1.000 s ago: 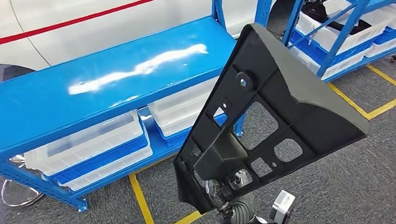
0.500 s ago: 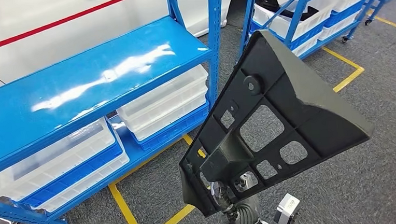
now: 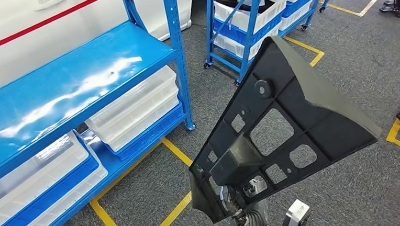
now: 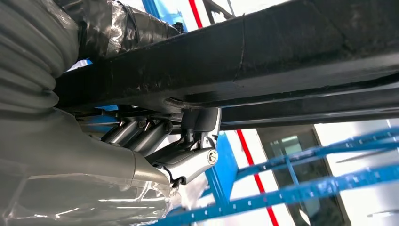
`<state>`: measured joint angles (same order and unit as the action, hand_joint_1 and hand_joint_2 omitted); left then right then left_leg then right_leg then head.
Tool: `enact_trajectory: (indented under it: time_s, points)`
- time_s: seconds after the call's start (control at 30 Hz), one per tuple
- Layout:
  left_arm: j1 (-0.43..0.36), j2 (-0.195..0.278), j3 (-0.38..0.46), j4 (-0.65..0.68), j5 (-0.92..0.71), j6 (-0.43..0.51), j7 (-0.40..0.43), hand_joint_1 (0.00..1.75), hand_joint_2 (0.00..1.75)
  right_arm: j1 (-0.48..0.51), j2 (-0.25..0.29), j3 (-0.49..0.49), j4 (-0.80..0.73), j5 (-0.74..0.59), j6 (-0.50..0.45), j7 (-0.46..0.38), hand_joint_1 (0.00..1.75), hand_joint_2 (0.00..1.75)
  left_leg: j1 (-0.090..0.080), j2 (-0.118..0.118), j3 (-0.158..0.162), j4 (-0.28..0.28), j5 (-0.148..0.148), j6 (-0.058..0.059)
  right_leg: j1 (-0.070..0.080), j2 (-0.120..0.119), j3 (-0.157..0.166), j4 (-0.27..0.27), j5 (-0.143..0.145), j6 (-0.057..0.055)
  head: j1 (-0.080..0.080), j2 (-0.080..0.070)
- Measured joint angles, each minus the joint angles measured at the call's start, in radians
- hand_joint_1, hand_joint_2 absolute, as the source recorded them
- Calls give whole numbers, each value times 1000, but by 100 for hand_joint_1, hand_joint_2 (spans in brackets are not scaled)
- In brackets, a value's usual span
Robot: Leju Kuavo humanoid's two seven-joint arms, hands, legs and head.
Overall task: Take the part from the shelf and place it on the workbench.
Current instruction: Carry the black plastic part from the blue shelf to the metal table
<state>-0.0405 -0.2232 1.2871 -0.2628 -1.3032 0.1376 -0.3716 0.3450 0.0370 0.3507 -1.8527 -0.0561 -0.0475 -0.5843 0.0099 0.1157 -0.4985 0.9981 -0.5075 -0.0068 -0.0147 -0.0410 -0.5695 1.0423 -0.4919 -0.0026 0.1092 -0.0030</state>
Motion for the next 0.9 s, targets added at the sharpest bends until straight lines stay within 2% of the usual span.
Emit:
enact_trajectory:
  time_s: [0.03,0.1,0.13,0.17,0.2,0.23,0.27,0.3,0.33,0.37,0.4,0.43,0.47,0.5,0.53,0.57,0.6,0.67,0.7,0.73,0.77,0.8,0.83,0.9]
  points:
    - [-1,0,0,0,-1,0,3,0,175,3,1,-2,-1,0,0,0,175,175,2,-6,1,5,-7,-5,-1,10,-2,-1,3,-6,0,0]
    - [-1,0,0,0,-1,0,6,0,175,7,4,-6,-2,0,0,-2,175,175,6,-48,-20,60,-52,-14,-5,29,-7,-4,10,-18,0,0]
    - [0,0,0,0,-1,0,7,0,175,7,6,-7,-3,0,0,-2,175,175,8,-77,-46,117,-87,-17,-6,39,-10,-4,12,-22,0,0]
    - [2,0,0,0,-1,0,7,0,175,7,7,-8,-3,0,0,-3,175,175,8,-94,-77,188,-122,-18,-4,50,-13,-4,14,-25,0,0]
    - [3,0,0,0,-1,0,8,0,175,8,7,-8,-3,1,0,-3,175,175,8,-102,-107,251,-145,-17,-2,62,-15,-3,15,-26,0,0]
    - [4,0,0,0,-1,0,9,0,175,8,7,-9,-3,1,0,-4,175,175,7,-106,-125,287,-149,-15,0,75,-16,-2,15,-27,0,0]
    - [5,0,0,0,-1,0,10,0,175,9,7,-9,-3,1,0,-4,175,175,7,-108,-126,286,-132,-11,2,89,-16,-1,16,-27,0,0]
    - [5,0,0,0,-1,0,10,0,175,9,7,-10,-3,1,0,-5,175,175,5,-113,-109,244,-97,-5,3,104,-15,0,16,-27,0,0]
    - [6,0,0,0,-1,0,9,0,175,9,8,-10,-3,1,0,-6,175,175,4,-129,-80,174,-55,3,4,118,-13,1,16,-27,0,0]
    - [6,1,0,0,-1,0,8,0,175,9,9,-11,-3,1,0,-7,175,175,3,-160,-52,108,-25,11,4,130,-14,1,16,-25,0,0]
    - [6,2,0,0,-1,-1,7,0,175,8,10,-12,-4,1,0,-8,175,175,2,-189,-32,53,-5,19,2,143,-17,3,18,-22,0,0]
    - [6,2,0,0,-1,-1,5,0,175,7,11,-12,-4,1,0,-8,175,175,1,-212,-20,22,2,23,-1,155,-22,3,21,-16,0,0]
    - [6,3,0,0,-2,-1,5,0,175,7,13,-14,-4,1,0,-8,175,175,0,-221,-18,14,0,25,-5,167,-28,2,26,-9,0,0]
    - [6,2,0,0,-2,-1,4,0,175,7,13,-15,-4,1,0,-8,175,175,-2,-211,-16,6,3,25,-8,182,-34,0,31,0,0,0]
    - [6,2,0,0,-2,-1,4,0,175,8,14,-16,-4,1,0,-9,175,175,0,-196,-13,0,7,27,-9,182,-37,0,33,6,0,0]
    - [6,1,0,0,-2,-1,4,0,175,10,14,-17,-5,1,0,-9,175,175,1,-181,-9,-9,13,31,-7,162,-42,8,27,11,0,0]
    - [7,1,0,0,-2,-1,4,0,175,10,14,-18,-5,2,0,-9,175,175,4,-165,-7,-18,18,35,-3,132,-55,31,11,14,1,0]
    - [8,1,1,0,-2,-1,3,0,175,8,14,-20,-6,2,1,-9,175,175,3,-133,-6,-24,22,42,0,65,-106,135,-51,17,1,0]
    - [9,1,1,0,-3,-1,3,0,175,8,14,-21,-5,2,2,-9,175,175,1,-115,-8,-22,21,43,-1,54,-134,196,-78,20,1,0]
    - [9,1,1,0,-4,-1,3,0,175,9,14,-22,-5,2,3,-9,175,175,0,-98,-10,-20,19,43,-2,48,-153,239,-92,23,1,0]
    - [9,1,1,0,-5,-1,3,0,175,10,14,-23,-4,2,4,-9,175,175,-1,-80,-11,-17,17,43,-3,45,-153,248,-86,25,1,0]
    - [8,1,1,0,-6,-1,3,0,175,10,14,-24,-4,2,4,-9,175,175,-1,-65,-13,-14,14,41,-4,40,-132,217,-65,26,1,0]
    - [7,0,1,0,-8,-1,3,0,175,10,14,-25,-4,2,5,-9,175,175,-1,-51,-12,-10,11,38,-4,28,-93,155,-35,25,1,0]
    - [5,0,0,0,-11,-2,3,0,175,10,16,-27,-4,2,6,-9,175,175,-4,-30,-11,-1,2,29,1,-12,-21,38,-2,15,1,0]
